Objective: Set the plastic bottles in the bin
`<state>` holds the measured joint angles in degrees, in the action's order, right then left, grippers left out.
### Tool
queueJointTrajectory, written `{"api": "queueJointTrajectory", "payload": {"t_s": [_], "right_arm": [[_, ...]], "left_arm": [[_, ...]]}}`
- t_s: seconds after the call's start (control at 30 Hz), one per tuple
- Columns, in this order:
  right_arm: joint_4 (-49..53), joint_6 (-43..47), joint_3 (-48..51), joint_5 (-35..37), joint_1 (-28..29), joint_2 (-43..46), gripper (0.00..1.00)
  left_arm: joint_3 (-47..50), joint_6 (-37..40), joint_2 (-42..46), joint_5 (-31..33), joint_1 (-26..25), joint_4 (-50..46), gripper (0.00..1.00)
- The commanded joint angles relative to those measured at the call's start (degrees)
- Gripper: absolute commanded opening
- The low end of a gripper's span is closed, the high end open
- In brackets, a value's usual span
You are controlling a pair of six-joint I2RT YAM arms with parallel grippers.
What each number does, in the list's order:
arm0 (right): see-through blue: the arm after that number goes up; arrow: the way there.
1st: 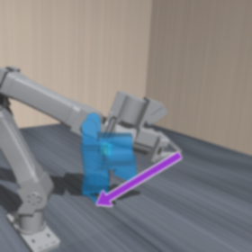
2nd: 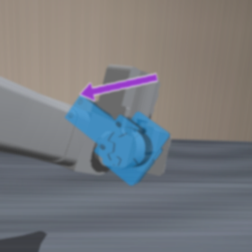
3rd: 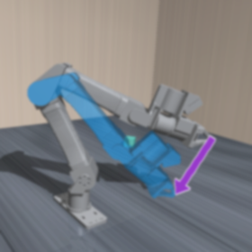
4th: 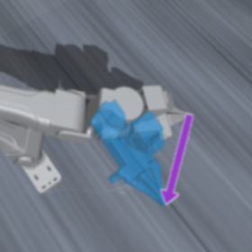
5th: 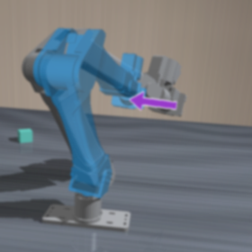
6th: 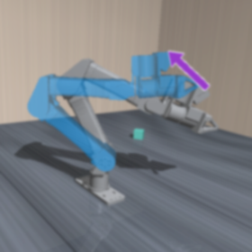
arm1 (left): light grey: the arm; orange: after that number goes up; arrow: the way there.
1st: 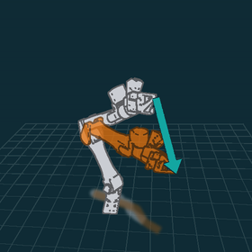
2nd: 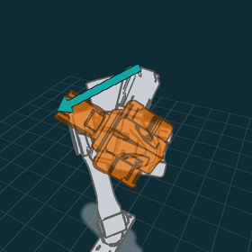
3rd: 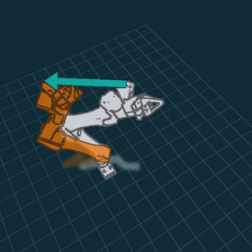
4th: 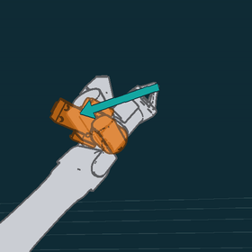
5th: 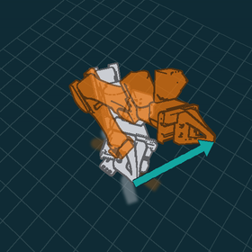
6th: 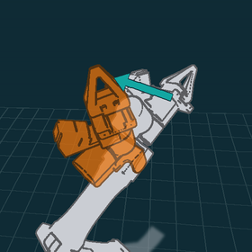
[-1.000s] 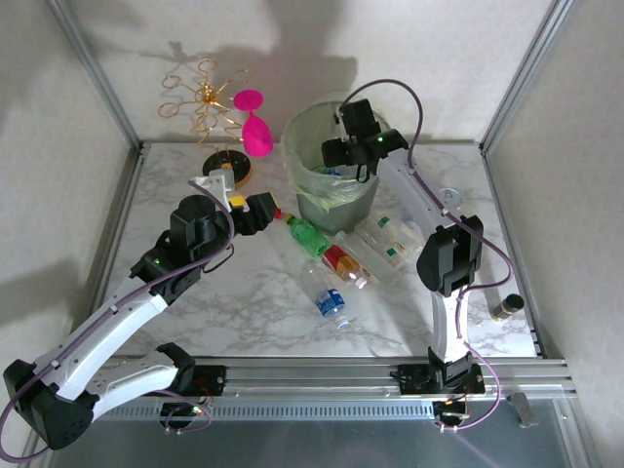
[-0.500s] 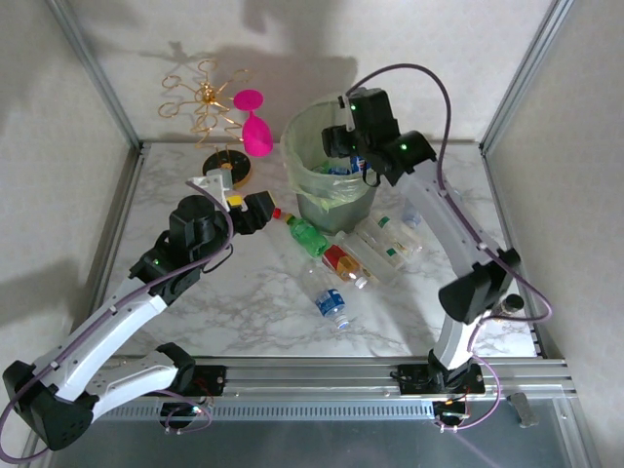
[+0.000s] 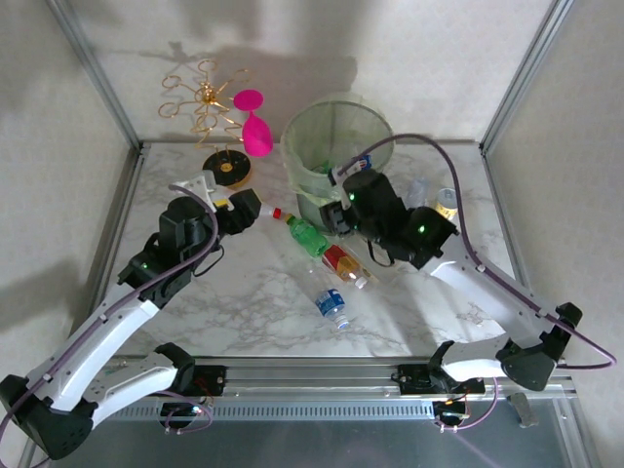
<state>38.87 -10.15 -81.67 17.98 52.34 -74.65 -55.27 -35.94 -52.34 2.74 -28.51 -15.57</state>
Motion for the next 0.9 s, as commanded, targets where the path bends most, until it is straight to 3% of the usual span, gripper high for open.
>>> {"api": "queueJointTrajectory", "payload": {"t_s": [0.0,0.27,0.47,0.63,0.87], "right_arm": [[-1.39,-1.10,3.55,4.13,4.26,1.26,0.49],[-5.32,2.12,6.51,2.95,6.24,-10.82,0.58],[-7.86,5.77,-0.94,4.01,3.90,-28.31,0.69],[-6.68,7.11,-9.07,3.87,0.62,-39.44,0.72],[-4.95,9.95,-14.51,8.33,-0.52,-46.84,0.77]], "left_arm": [[1.50,-3.56,3.86,-2.78,3.64,-3.10,0.83],[3.78,0.04,5.74,-0.58,6.06,-3.91,0.82],[3.50,3.21,7.77,1.52,6.01,-0.65,0.81],[4.82,5.25,6.86,2.97,4.72,1.33,0.80],[6.81,5.62,6.10,2.49,4.21,2.87,0.80]]}}
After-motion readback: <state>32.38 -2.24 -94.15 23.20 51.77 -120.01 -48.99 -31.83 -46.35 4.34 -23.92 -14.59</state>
